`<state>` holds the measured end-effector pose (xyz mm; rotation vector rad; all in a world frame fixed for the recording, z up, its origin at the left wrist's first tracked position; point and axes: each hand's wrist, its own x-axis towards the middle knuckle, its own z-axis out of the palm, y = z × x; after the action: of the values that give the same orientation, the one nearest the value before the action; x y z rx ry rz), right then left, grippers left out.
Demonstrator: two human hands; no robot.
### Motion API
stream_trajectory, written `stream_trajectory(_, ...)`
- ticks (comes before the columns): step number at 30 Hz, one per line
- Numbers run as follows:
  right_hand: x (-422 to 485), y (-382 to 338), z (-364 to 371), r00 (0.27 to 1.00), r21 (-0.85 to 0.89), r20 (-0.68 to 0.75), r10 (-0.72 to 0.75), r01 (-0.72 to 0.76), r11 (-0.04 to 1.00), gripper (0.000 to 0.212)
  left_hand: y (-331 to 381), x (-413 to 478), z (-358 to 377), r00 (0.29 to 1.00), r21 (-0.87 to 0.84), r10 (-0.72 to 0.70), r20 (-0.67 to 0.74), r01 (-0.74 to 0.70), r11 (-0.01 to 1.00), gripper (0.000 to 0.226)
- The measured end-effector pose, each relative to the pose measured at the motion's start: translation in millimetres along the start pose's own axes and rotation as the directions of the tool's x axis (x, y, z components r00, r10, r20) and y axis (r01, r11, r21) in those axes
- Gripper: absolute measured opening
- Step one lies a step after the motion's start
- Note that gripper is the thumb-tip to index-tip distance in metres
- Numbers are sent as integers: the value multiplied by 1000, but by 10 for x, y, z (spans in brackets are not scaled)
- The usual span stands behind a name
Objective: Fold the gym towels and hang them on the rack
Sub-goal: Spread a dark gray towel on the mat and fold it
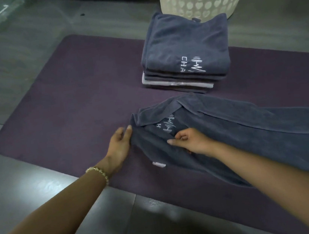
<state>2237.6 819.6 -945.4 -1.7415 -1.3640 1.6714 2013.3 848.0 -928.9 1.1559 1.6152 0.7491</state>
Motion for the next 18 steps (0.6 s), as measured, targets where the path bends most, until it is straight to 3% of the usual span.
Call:
stream_trajectory(2, -57, -128, -46, 998, 58, 57, -28, 25, 998, 25, 68, 51, -170, 996, -3, 54, -77, -55, 998, 33)
stream_trajectory(5, -42, -150, -5, 996, 46, 83, -45, 41, 998, 23, -27, 131, -410, 994, 308, 104, 29, -107, 945, 37)
stream_trajectory(8, 13, -10, 114, 981, -138, 188, 45, -19, 990, 17, -188, 129, -565, 975, 695, -102, 199, -67, 716, 32)
stream_trajectory(10, 63, 52, 135, 975, -214, 210, 72, -27, 977, 12, -257, 128, -603, 940, 798, -258, 223, -24, 602, 28)
stream_trajectory(12, 128, -1, 69, 997, -200, 81, -22, 37, 979, 9, -266, 175, -593, 952, 827, -245, 185, -16, 562, 38)
stream_trajectory(15, 217, -166, -156, 956, -252, -204, -210, 156, 955, 9, -127, 307, -460, 996, 736, 9, 89, -72, 673, 44)
stream_trajectory(18, 339, -241, -384, 903, -382, -292, -316, 192, 904, 26, 122, 441, -143, 981, 524, 109, 162, -179, 833, 33)
